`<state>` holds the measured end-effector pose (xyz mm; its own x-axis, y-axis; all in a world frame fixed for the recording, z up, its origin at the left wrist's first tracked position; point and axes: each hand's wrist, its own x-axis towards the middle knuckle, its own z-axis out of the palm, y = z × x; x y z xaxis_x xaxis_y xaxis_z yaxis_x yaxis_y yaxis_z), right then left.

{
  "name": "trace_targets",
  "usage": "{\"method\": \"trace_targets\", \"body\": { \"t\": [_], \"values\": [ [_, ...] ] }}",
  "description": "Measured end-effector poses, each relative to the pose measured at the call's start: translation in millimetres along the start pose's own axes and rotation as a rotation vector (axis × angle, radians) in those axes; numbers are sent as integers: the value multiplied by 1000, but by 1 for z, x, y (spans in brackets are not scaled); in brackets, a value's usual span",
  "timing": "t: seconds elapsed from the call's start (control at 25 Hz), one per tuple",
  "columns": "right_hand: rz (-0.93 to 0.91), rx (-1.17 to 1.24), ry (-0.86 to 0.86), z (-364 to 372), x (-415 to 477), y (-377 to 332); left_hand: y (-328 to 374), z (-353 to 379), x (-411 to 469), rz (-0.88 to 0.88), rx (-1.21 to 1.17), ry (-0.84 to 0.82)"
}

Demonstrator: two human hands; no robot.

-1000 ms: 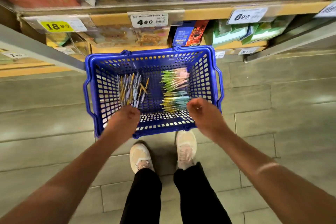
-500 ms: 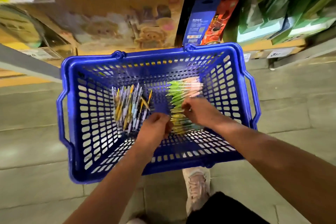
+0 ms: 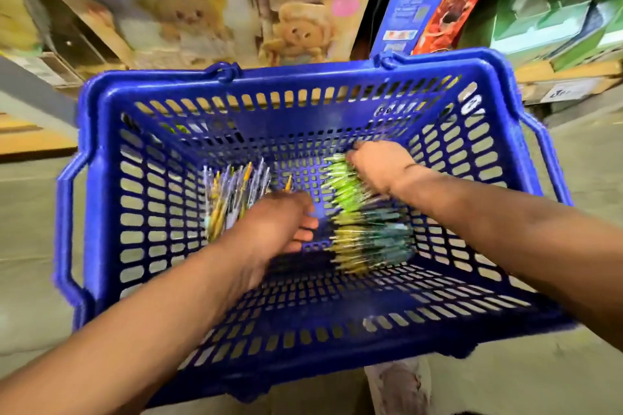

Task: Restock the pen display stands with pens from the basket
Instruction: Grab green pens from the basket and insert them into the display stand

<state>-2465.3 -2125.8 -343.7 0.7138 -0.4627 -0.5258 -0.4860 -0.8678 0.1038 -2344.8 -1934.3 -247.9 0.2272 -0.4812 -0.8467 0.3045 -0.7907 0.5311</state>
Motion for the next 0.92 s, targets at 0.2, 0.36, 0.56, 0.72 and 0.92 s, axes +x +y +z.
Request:
{"method": "trace_targets", "body": {
  "t": [0.2, 0.36, 0.56, 0.72, 0.92],
  "values": [
    [12, -72, -87, -12, 0, 4, 12, 5, 19, 68, -59, 33],
    [31, 100, -50, -19, -7, 5, 10, 2, 37, 51, -146, 61],
    [44, 881, -8, -30, -22, -23, 6, 12, 49, 57, -121, 41],
    [7, 1243, -116, -23, -28, -52, 0, 20, 53, 129, -40, 121],
    [-3, 892, -90, -13, -18, -26, -9, 11, 63, 194, 39, 262]
  ]
}}
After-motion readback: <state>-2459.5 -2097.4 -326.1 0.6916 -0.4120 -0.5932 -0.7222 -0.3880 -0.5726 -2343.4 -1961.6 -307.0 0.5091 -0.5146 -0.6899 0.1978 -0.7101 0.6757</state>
